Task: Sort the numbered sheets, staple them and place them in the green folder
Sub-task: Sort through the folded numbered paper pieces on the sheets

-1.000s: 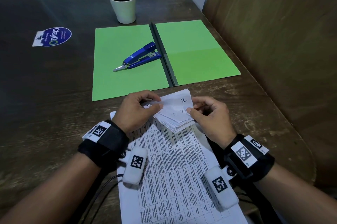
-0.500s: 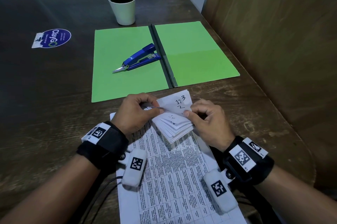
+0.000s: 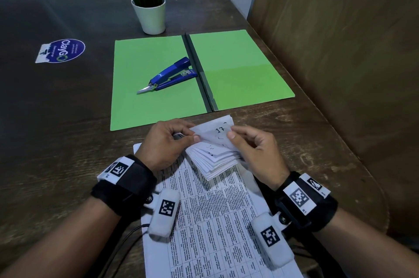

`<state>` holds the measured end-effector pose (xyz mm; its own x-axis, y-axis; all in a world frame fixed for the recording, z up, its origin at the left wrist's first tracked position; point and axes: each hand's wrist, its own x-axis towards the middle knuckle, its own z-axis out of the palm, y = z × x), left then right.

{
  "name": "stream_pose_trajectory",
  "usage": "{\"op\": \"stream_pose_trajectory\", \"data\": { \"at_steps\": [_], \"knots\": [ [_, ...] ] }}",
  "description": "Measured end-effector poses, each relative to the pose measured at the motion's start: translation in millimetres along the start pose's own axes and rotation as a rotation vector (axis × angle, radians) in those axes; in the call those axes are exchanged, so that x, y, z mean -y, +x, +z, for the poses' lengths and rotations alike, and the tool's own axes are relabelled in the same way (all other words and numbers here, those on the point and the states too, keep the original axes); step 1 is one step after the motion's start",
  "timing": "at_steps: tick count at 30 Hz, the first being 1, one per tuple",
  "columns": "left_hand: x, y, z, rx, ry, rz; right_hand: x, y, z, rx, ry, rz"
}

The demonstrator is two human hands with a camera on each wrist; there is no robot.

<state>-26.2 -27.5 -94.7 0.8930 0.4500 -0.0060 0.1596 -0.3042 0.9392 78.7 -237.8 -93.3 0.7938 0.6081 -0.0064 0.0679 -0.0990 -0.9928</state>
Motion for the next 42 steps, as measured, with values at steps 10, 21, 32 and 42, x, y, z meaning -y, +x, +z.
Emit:
{"op": "stream_pose_trajectory", "data": {
  "at_steps": [10, 21, 32, 42],
  "knots": [
    [3, 0, 1, 0.02, 0.053, 0.037, 3, -3, 1, 0.008, -0.023, -0.091],
    [-2, -2, 1, 0.02, 0.041, 0.087, -15, 7, -3, -0.13, -0.111, 0.0],
    [-2, -3, 1, 0.005, 0.02, 0.064, -5, 5, -3, -0.189, -0.197, -0.025],
    [-2, -3, 2, 0.039, 0.029, 0.057, 6, -3, 2, -0.035, -0.068, -0.118]
  ]
}}
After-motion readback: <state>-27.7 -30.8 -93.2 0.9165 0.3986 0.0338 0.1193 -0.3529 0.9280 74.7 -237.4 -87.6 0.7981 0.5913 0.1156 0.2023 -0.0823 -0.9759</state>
